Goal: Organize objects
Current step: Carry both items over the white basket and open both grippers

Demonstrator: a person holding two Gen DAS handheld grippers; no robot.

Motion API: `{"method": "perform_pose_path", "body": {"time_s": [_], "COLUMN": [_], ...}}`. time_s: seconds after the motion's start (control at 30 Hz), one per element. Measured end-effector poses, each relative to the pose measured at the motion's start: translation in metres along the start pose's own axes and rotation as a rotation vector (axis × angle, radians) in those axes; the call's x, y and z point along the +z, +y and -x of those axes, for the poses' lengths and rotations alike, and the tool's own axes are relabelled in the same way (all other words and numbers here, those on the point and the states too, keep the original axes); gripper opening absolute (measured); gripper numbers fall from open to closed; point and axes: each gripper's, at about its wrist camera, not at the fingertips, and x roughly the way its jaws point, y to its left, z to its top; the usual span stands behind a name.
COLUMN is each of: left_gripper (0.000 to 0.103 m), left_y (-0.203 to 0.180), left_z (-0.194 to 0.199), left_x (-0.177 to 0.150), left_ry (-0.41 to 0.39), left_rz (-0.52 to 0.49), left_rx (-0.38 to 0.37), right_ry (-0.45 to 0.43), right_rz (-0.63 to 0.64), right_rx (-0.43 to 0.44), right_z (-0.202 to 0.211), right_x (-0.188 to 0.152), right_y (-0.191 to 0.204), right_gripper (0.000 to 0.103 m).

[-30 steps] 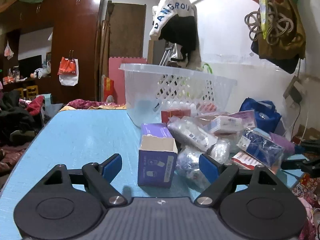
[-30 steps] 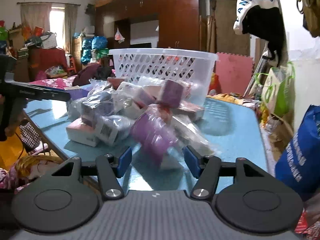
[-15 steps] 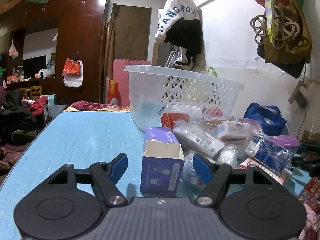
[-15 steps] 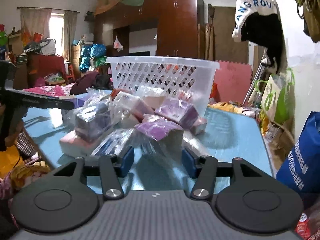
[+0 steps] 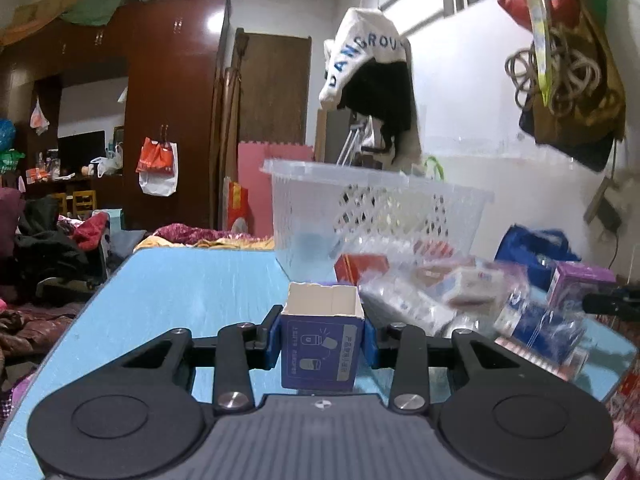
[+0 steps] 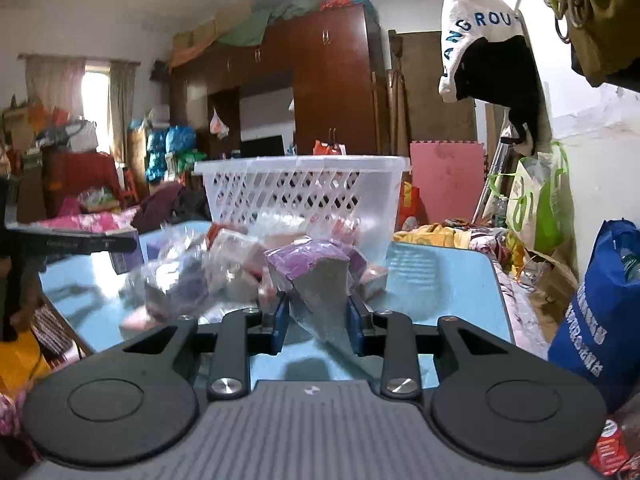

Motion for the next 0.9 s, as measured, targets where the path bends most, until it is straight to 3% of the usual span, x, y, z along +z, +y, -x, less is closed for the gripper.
{"method": "perform_pose_path", "body": {"time_s": [0.13,0.37,0.53,0.7,0.77,0.8,0.87,0.9], "left_gripper": [0.042,0.043,0.042,0.044,0.063,0.084,0.084,0.084], "left_y": [0.004,-0.01,-0.021,-0.022,-0.018,-0.018,-0.017,-0.017], "left_z": [0.004,-0.025,-0.086,-0.133,-0.143,-0.149,-0.153,-0.148], "left_x": [0.026,0.115,0.159,0.162,0.162,0.162,0.157,0.154], "left_ry": [-0.04,-0.102,-0.026,0.035,0.044,0.065,0.092,0.09], "left_rz": [0.048,0.065,0.097,0.137,0.139,0.13,0.107,0.096], "left_rx": [-0.025,-0.08,-0.09,-0.066,-0.031,-0.008,0.033,0.041], "right_ry": [-0.035,-0.082,-0.026,0.054,0.064,0.076,0.079,0.084], "right_rz": [-0.002,0.052,0.056,0.063,0.084,0.091,0.092,0.094], "right_rx": [0.009,0.003,-0.023,-0.033,-0.059,-0.066,-0.076,-0.079], "right_z": [-0.007,-0.049,-0.101,-0.143,-0.148,-0.151,-0.146,-0.139], "right_x": [0.02,0.107,0.145,0.145,0.143,0.142,0.14,0.137], "right_y": [0.004,0.01,0.006,0.005,0.008,0.008,0.008,0.008], "right_gripper": [0.033,0.033,0.033,0.034,0.04,0.054,0.066,0.066]}}
